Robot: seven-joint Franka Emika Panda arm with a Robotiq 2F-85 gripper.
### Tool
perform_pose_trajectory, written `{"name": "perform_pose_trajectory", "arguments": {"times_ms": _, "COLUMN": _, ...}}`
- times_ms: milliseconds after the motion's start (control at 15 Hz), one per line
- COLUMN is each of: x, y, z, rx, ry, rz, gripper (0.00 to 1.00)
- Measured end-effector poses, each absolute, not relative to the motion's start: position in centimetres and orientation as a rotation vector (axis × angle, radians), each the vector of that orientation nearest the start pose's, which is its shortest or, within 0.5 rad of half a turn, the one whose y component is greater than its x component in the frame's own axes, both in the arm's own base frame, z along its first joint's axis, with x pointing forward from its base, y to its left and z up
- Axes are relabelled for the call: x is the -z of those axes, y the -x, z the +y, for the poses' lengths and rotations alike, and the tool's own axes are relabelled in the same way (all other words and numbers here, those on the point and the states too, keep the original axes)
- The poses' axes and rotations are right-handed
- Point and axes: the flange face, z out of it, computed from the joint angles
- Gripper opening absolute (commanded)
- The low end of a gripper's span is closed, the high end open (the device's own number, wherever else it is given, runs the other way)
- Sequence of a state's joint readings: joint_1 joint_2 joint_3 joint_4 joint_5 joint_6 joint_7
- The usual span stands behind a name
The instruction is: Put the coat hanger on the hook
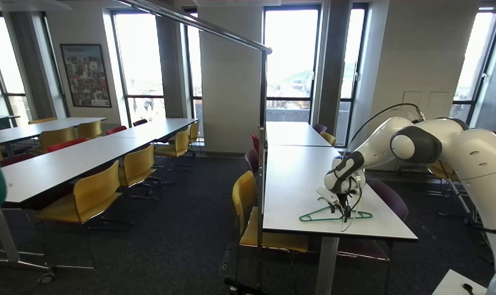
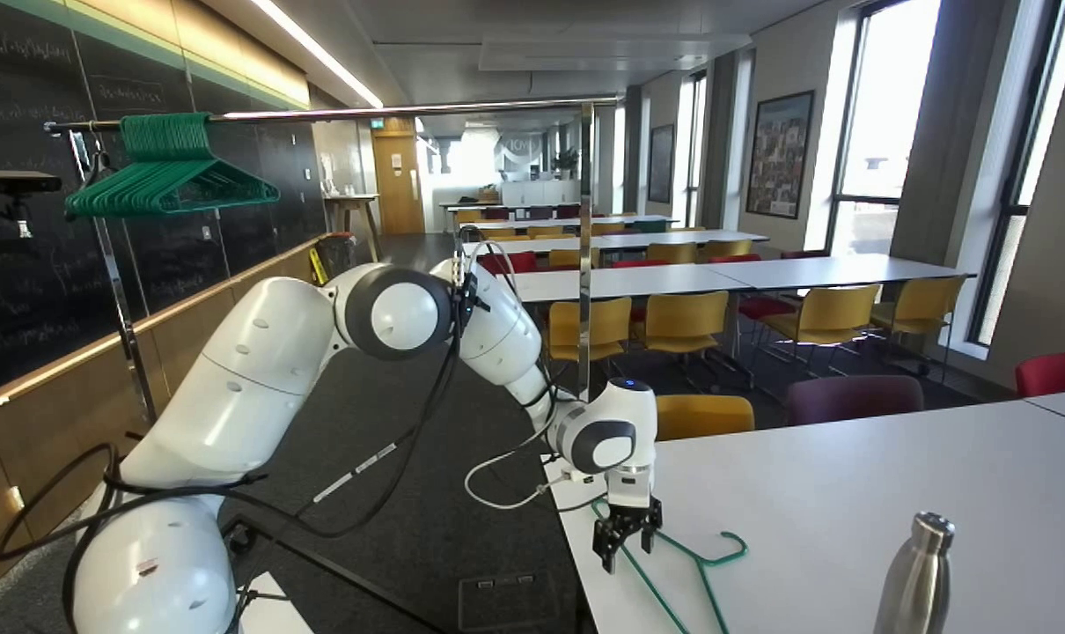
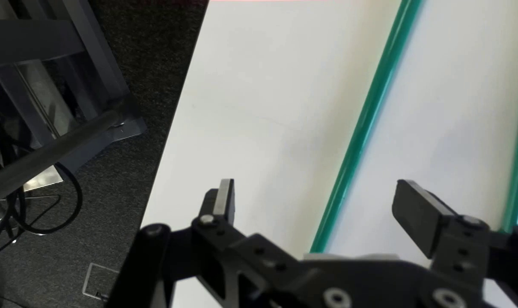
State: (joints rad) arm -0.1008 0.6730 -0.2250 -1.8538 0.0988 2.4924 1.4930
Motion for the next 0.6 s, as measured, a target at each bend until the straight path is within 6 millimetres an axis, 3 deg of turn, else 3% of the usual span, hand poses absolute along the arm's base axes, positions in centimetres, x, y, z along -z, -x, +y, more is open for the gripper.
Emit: {"name": "perform_pose_trajectory", "arguments": {"times_ms": 600, "x": -14.5, "y": -60.6, "z": -20.3, "rx": 0.061, "ry": 1.679, "rz": 2.658, "gripper": 1.0}}
